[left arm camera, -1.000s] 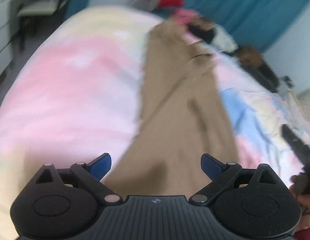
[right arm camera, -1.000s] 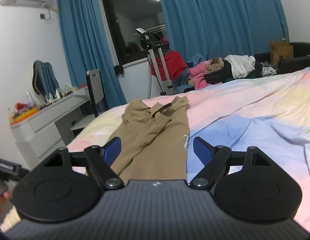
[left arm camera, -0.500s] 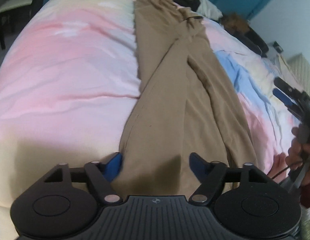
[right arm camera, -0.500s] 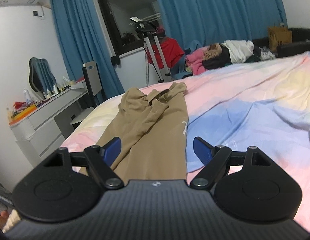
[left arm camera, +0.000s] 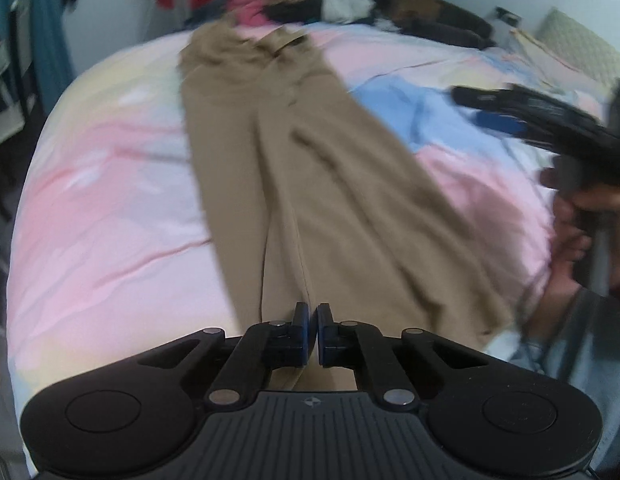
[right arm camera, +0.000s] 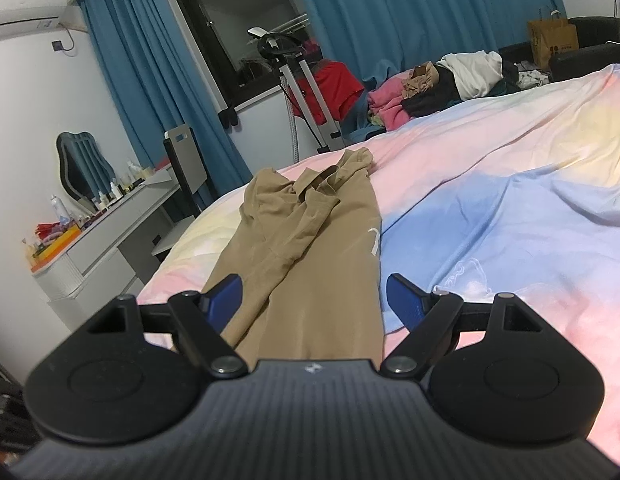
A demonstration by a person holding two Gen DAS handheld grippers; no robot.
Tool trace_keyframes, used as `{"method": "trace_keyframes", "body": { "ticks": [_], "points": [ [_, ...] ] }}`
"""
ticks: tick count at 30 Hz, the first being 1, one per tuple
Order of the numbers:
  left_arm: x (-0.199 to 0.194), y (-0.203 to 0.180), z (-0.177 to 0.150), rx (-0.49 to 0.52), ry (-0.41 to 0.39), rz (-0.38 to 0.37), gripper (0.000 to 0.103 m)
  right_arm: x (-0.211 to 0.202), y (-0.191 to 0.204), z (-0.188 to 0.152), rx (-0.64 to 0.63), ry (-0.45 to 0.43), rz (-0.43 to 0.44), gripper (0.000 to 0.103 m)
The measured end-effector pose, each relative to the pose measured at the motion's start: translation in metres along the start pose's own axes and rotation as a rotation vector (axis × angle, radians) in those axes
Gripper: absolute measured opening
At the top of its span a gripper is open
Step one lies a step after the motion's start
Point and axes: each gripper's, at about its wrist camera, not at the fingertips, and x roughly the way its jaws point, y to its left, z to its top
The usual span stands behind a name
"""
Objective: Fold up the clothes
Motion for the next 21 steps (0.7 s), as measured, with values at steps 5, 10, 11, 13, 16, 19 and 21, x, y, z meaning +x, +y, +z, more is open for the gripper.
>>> {"method": "trace_keyframes", "body": {
  "ticks": [5,10,11,13,16,19,21],
  "points": [
    [-0.011,-0.045,0.011,0.046,-0.051,-0.025,0.003,0.000,-0.004,0.001,0.017,0.002,-0.003,0.081],
    [0.010,-0.076,0.014,-0.011,-0.068,-0.073,0.003,0.001,-0.013,0.003,0.057,0.017,0.011,0.081],
    [0.020,-0.081,0.013,-0.026,-0.057,-0.075,0.003,0.002,-0.015,0.004,0.068,0.024,0.018,0.081],
    [0.044,-0.088,0.008,-0.045,-0.011,-0.084,0.005,0.006,-0.018,0.003,0.083,0.056,0.044,0.081],
    [0.074,-0.081,-0.003,-0.113,0.065,-0.139,0.013,0.012,-0.023,-0.001,0.104,0.103,0.063,0.081],
    [0.063,-0.063,-0.008,-0.196,0.008,-0.175,0.041,0.018,-0.027,-0.006,0.131,0.148,0.073,0.081],
    [0.056,-0.051,-0.012,-0.252,-0.031,-0.199,0.062,0.022,-0.030,-0.009,0.151,0.174,0.064,0.081]
  ]
}}
